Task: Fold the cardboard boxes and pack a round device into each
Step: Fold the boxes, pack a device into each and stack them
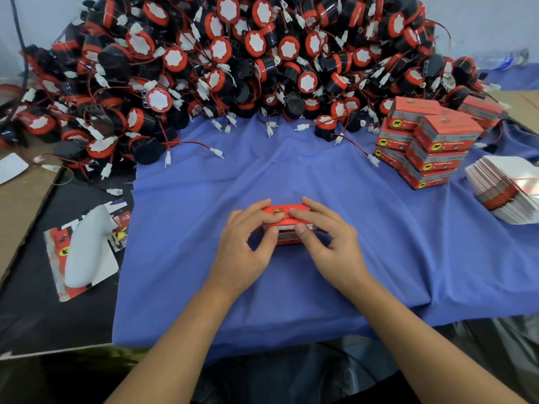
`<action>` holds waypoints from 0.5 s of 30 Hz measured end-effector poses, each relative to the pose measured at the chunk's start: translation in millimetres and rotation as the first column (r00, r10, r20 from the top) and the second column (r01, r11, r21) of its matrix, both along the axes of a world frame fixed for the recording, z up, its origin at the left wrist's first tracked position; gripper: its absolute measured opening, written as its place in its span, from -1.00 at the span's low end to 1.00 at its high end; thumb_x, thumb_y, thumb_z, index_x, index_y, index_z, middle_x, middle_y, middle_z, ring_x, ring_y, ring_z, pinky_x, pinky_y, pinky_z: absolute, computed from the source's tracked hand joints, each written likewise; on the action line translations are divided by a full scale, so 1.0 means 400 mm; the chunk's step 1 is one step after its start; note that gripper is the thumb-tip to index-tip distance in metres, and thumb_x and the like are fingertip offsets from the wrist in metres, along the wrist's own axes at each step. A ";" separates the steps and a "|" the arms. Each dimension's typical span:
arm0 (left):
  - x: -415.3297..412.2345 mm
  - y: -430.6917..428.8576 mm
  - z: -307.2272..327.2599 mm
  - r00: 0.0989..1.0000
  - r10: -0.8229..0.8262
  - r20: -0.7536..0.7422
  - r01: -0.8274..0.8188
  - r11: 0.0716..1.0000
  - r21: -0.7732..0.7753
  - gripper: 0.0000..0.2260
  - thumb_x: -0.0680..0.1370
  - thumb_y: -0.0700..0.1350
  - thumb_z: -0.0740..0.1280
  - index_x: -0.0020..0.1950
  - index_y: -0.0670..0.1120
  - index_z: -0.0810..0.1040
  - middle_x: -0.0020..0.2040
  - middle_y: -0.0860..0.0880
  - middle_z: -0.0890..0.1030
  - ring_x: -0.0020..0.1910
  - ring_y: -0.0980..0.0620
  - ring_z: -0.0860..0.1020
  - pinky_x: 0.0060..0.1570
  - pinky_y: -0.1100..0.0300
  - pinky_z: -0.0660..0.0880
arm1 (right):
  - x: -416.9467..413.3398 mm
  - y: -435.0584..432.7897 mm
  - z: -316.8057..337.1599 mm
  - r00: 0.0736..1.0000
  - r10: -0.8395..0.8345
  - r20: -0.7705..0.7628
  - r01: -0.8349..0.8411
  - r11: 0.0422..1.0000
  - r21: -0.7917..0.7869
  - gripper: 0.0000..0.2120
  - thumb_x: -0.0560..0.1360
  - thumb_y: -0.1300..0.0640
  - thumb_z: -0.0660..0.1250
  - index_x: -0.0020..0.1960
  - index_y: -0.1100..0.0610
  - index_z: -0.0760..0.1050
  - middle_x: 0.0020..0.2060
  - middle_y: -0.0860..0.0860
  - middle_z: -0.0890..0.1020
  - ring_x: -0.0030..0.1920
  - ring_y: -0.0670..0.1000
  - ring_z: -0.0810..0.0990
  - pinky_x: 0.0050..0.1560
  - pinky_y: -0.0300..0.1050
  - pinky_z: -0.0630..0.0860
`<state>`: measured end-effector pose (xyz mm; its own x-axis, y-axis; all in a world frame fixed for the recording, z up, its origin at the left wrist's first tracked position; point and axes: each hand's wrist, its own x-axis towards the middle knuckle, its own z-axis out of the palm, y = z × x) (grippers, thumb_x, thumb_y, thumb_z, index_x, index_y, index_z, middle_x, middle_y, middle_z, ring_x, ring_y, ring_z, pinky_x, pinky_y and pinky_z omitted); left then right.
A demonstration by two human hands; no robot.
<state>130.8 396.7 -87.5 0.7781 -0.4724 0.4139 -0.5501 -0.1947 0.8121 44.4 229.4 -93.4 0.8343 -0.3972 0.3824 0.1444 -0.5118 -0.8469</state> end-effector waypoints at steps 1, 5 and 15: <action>0.000 -0.001 -0.001 1.000 0.005 -0.010 -0.005 1.000 0.003 -0.78 0.53 -0.14 0.37 0.12 0.08 0.68 0.33 0.16 0.58 0.26 0.06 0.51 0.21 0.09 0.55 | -0.002 0.001 0.003 1.000 0.000 -0.008 0.000 1.000 0.011 -0.70 0.56 0.13 0.40 0.23 -0.16 0.63 0.40 -0.07 0.55 0.43 -0.14 0.47 0.33 -0.26 0.47; -0.007 -0.011 0.002 0.996 0.060 0.070 -0.063 0.997 0.048 -0.77 0.45 -0.15 0.43 0.09 0.00 0.71 0.31 0.09 0.61 0.21 0.02 0.53 0.20 0.13 0.56 | -0.006 0.004 0.011 0.999 -0.022 -0.034 0.021 0.999 -0.035 -0.69 0.54 0.06 0.37 0.23 -0.23 0.60 0.45 -0.08 0.50 0.42 -0.17 0.47 0.36 -0.32 0.40; -0.044 0.013 -0.020 0.842 0.039 0.537 -0.266 0.897 0.352 -0.57 0.55 -0.30 0.44 0.43 -0.16 0.55 0.33 -0.12 0.52 0.23 -0.13 0.46 0.09 -0.01 0.59 | -0.007 0.021 -0.003 0.993 -0.112 0.024 0.114 0.953 -0.279 -0.70 0.62 0.15 0.35 0.33 0.05 0.62 0.43 -0.02 0.51 0.37 -0.11 0.49 0.31 -0.45 0.33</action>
<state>113.2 401.8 -95.4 0.5873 -0.5755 0.5691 -0.7921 -0.5530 0.2583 41.5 237.8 -94.6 0.7865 -0.3651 0.4980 0.0777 -0.7416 -0.6664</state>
